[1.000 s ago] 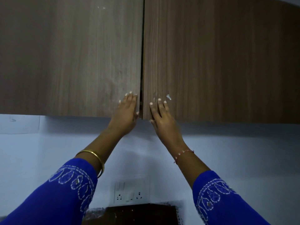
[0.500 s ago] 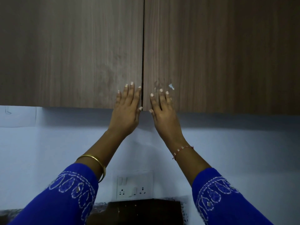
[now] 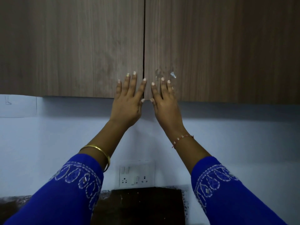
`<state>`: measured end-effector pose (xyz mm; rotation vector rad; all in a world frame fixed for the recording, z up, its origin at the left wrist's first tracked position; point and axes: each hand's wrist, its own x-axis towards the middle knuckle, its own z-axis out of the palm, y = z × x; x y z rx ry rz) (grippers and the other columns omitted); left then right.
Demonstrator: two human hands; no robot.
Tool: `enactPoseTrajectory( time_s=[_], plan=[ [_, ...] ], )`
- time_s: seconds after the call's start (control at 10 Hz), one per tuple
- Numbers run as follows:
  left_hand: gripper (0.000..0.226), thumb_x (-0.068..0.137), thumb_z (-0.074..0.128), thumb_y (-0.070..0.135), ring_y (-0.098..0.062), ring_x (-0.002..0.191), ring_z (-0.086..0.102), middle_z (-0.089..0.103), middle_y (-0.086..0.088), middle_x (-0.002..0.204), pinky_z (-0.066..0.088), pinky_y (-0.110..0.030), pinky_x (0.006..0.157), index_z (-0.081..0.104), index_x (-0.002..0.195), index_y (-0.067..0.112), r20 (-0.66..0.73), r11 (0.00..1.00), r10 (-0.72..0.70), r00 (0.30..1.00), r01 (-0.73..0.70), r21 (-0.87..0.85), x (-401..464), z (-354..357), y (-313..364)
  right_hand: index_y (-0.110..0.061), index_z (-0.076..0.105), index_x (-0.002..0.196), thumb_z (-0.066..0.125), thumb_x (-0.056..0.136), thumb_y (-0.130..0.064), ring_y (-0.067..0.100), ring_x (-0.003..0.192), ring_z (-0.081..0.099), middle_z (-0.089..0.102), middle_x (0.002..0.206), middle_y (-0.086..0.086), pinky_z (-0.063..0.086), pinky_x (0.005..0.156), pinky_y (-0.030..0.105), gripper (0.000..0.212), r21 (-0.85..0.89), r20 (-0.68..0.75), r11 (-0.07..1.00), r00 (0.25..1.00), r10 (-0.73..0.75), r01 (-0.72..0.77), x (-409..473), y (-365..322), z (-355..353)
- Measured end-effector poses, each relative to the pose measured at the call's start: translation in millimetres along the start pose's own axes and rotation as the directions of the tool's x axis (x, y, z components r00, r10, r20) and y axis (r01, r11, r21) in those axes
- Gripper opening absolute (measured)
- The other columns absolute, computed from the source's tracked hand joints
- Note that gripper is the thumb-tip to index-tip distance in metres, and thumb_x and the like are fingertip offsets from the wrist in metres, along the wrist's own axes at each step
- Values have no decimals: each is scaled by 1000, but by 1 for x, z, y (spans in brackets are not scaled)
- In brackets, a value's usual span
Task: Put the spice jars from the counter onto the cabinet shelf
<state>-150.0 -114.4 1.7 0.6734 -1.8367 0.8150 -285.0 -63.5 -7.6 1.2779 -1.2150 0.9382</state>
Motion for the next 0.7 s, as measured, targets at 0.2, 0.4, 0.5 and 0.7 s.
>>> enactPoseTrajectory(
  time_s=[0.2, 0.4, 0.5, 0.7],
  plan=[
    [58, 98, 29, 26, -33, 145, -8, -6, -16, 157, -7, -45, 116, 3, 149, 16, 185, 999, -15, 983, 22, -33, 0, -23, 3, -8, 26, 146, 50, 96, -17, 39, 143, 16, 19, 154, 22, 22, 115, 44, 56, -15, 233, 999, 971, 55, -53, 1, -9, -24],
    [57, 99, 28, 24, -29, 146, -3, -3, -15, 158, -3, -42, 118, 3, 148, 8, 293, 990, -48, 955, 85, -113, -7, -53, 7, -8, 8, 149, 38, 99, -33, 35, 146, 0, 1, 158, 19, 10, 119, 42, 64, -30, 422, 995, 901, 103, -100, 6, -19, -54],
    [57, 99, 29, 23, -27, 147, 0, 1, -15, 158, -3, -39, 118, 5, 148, 5, 231, 989, -57, 971, 86, -119, -29, -60, 5, -5, 5, 149, 37, 99, -34, 33, 146, 0, 1, 157, 19, 5, 119, 40, 66, -58, 403, 993, 907, 121, -107, -7, -23, -63],
    [56, 99, 28, 24, -28, 147, 0, 3, -16, 157, -4, -38, 118, 9, 147, 4, 136, 989, -81, 987, 96, -111, -64, -68, -7, -1, 10, 148, 37, 99, -35, 35, 146, 5, 8, 156, 22, 3, 119, 41, 65, -67, 365, 995, 926, 95, -76, -37, -34, -75]
  ],
)
